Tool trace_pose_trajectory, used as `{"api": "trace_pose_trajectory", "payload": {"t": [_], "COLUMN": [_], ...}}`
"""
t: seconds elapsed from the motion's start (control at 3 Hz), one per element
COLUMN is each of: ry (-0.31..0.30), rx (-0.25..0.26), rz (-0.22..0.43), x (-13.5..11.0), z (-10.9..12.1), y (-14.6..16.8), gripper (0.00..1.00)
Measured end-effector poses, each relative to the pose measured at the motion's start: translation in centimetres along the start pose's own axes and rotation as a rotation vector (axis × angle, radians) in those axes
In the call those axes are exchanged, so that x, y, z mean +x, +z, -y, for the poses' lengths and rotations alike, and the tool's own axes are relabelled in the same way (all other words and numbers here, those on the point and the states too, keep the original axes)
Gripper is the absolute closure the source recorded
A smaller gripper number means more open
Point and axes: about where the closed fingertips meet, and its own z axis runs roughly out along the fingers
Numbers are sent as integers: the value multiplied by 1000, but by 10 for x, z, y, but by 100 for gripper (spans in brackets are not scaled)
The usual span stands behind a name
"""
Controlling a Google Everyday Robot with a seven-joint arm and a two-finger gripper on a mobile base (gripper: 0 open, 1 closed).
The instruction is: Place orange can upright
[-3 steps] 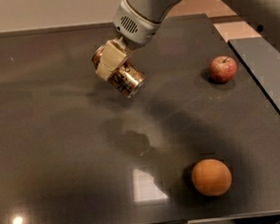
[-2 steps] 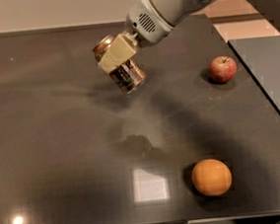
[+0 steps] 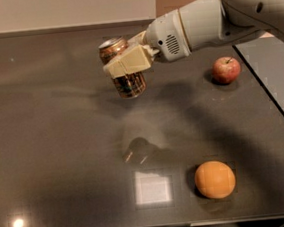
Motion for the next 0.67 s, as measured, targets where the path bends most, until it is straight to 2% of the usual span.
{"api": "trace_pose_trajectory", "payload": {"t": [0.33,0.67], "ry": [-71,-111], "rx": [-29,-53], "rz": [100,163], "x": [11,25], "z": [-6,-11], "y": [1,3], "gripper": [100,100]}}
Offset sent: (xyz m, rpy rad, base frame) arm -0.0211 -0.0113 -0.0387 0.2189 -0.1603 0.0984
